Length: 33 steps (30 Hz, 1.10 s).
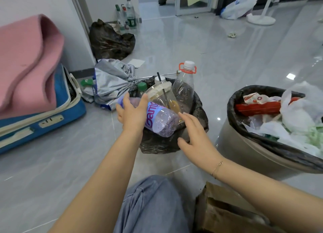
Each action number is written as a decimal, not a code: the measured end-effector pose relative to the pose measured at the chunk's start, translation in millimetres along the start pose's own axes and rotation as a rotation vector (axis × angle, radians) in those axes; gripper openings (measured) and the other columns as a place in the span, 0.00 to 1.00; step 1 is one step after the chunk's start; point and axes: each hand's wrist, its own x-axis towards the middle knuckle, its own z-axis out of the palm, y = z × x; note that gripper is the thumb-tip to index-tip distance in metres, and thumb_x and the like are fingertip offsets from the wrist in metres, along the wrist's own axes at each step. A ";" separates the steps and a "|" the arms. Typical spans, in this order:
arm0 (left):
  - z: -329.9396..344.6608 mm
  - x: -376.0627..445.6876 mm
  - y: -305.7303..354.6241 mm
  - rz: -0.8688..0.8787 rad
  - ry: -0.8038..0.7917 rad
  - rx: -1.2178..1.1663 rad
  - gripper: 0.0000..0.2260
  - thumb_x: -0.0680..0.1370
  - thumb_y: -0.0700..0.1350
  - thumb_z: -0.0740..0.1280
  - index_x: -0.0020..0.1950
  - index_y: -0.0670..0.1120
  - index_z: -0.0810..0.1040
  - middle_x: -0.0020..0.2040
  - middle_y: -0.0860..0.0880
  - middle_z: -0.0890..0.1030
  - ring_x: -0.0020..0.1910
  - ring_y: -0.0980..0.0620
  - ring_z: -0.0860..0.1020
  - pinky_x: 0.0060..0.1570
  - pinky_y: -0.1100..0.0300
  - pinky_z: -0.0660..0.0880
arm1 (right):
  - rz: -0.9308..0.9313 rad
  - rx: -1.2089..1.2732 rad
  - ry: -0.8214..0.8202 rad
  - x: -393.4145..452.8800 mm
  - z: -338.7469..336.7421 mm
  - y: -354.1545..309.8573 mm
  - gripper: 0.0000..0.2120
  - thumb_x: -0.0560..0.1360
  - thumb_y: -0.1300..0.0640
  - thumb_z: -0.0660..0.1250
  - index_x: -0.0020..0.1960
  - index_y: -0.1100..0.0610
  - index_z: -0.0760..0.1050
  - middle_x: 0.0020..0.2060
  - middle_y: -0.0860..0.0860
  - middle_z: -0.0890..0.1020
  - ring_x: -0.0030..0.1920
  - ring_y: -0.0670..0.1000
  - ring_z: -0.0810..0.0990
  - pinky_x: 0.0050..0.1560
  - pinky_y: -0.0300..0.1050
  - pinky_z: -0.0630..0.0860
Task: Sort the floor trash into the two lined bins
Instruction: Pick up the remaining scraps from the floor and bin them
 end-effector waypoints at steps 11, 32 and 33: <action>-22.9 -30.5 -14.8 0.025 0.060 -0.406 0.34 0.77 0.60 0.64 0.78 0.56 0.52 0.77 0.52 0.58 0.70 0.56 0.66 0.60 0.60 0.65 | 0.034 0.121 0.010 -22.9 -26.9 -6.9 0.29 0.75 0.63 0.63 0.73 0.47 0.61 0.67 0.42 0.65 0.64 0.40 0.66 0.63 0.27 0.62; 37.7 -202.9 46.2 0.316 -0.654 -0.214 0.09 0.78 0.37 0.64 0.56 0.48 0.80 0.51 0.52 0.84 0.51 0.59 0.81 0.49 0.66 0.77 | 0.209 0.171 -0.057 -148.8 -162.7 8.1 0.12 0.78 0.55 0.64 0.60 0.44 0.77 0.53 0.38 0.81 0.55 0.36 0.77 0.57 0.36 0.75; 44.9 -213.3 47.2 0.293 -0.763 -0.177 0.10 0.79 0.37 0.64 0.56 0.47 0.80 0.51 0.52 0.84 0.51 0.57 0.81 0.48 0.65 0.78 | 0.237 0.187 -0.027 -159.6 -172.5 13.8 0.11 0.78 0.54 0.64 0.58 0.45 0.78 0.52 0.38 0.82 0.55 0.37 0.78 0.57 0.37 0.76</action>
